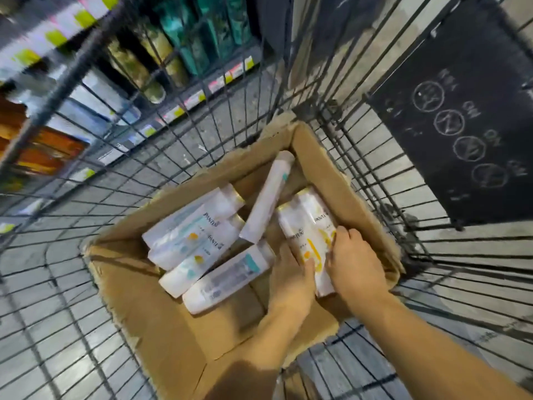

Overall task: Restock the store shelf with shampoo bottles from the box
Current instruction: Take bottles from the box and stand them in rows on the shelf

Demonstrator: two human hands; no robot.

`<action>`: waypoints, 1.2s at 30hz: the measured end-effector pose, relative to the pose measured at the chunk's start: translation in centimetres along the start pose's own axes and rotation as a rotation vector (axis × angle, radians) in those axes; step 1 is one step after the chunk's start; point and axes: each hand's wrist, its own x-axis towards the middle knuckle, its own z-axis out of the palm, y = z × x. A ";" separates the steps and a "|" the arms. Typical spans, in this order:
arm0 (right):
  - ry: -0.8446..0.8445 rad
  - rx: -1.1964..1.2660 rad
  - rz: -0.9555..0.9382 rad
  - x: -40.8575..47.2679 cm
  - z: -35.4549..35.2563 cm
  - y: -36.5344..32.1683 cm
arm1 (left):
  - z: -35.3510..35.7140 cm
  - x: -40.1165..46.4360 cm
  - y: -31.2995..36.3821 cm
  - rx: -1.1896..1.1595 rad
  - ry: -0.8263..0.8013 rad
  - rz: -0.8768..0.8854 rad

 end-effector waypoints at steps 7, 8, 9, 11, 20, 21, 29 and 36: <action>-0.033 -0.046 0.040 -0.1 0.1 -0.9 | 0.3 1.2 0.6 -0.124 0.030 -0.081; -0.033 -0.039 0.042 -0.1 0.2 -0.8 | 0.4 1.3 0.6 -0.120 0.024 -0.108; -0.034 -0.030 0.045 -0.2 0.2 -0.8 | 0.4 1.4 0.7 -0.113 0.017 -0.136; -0.035 0.007 0.053 -0.1 0.5 -0.9 | 0.5 1.5 0.9 -0.109 0.006 -0.182; -0.115 0.280 0.151 0.9 0.2 0.3 | 1.2 1.6 0.9 -0.320 0.073 -0.268; -0.111 0.267 0.139 0.8 0.3 0.2 | 1.3 1.7 0.7 -0.343 0.076 -0.277; -0.190 0.239 0.100 0.2 0.4 -0.1 | 0.1 0.5 0.0 -0.160 -0.002 -0.166; -0.204 0.267 0.164 -1.8 -2.9 -0.8 | -2.9 -4.3 -0.6 -0.054 -0.014 0.032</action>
